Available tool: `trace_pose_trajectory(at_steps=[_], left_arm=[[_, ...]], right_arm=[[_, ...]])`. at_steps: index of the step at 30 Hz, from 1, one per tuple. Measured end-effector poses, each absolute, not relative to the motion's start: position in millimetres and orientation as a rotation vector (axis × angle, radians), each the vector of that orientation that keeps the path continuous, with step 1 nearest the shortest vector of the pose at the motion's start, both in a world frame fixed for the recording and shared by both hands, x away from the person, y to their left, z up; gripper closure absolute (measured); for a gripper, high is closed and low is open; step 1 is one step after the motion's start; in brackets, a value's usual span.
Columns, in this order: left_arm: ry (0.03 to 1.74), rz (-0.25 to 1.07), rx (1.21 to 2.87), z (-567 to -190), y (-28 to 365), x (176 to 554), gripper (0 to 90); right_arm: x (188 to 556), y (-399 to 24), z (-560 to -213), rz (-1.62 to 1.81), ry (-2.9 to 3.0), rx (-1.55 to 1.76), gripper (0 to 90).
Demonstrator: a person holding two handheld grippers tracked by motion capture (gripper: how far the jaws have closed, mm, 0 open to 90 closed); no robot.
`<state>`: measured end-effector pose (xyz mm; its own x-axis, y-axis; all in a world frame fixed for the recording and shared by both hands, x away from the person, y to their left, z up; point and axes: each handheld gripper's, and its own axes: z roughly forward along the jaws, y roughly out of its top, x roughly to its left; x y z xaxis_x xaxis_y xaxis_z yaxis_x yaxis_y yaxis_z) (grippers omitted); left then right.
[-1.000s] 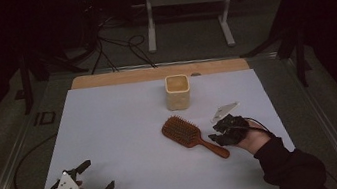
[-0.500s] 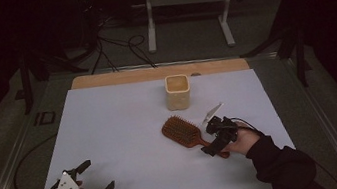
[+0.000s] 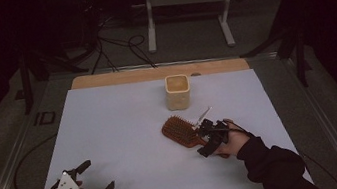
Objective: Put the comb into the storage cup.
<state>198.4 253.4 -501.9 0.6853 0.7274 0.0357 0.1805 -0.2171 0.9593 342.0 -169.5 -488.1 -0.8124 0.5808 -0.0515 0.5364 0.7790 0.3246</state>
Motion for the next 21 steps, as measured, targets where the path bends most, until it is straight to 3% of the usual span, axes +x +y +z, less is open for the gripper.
trace_pose_trajectory(at_steps=[9, 13, 21], left_arm=[[0.729, 0.593, 1.754, -502.2, 253.5, 198.7, 0.0], [0.73, 0.594, 1.755, -502.5, 253.6, 198.7, 0.0], [0.729, 0.592, 1.751, -502.1, 253.7, 198.7, 0.0]], right_arm=[[352.5, -162.8, -495.6, 0.329, 2.876, 0.952, 33.1], [353.9, -160.5, -492.8, 0.314, 2.875, 0.942, 47.9], [355.7, -153.9, -490.6, 0.259, 2.873, 0.907, 62.4]])
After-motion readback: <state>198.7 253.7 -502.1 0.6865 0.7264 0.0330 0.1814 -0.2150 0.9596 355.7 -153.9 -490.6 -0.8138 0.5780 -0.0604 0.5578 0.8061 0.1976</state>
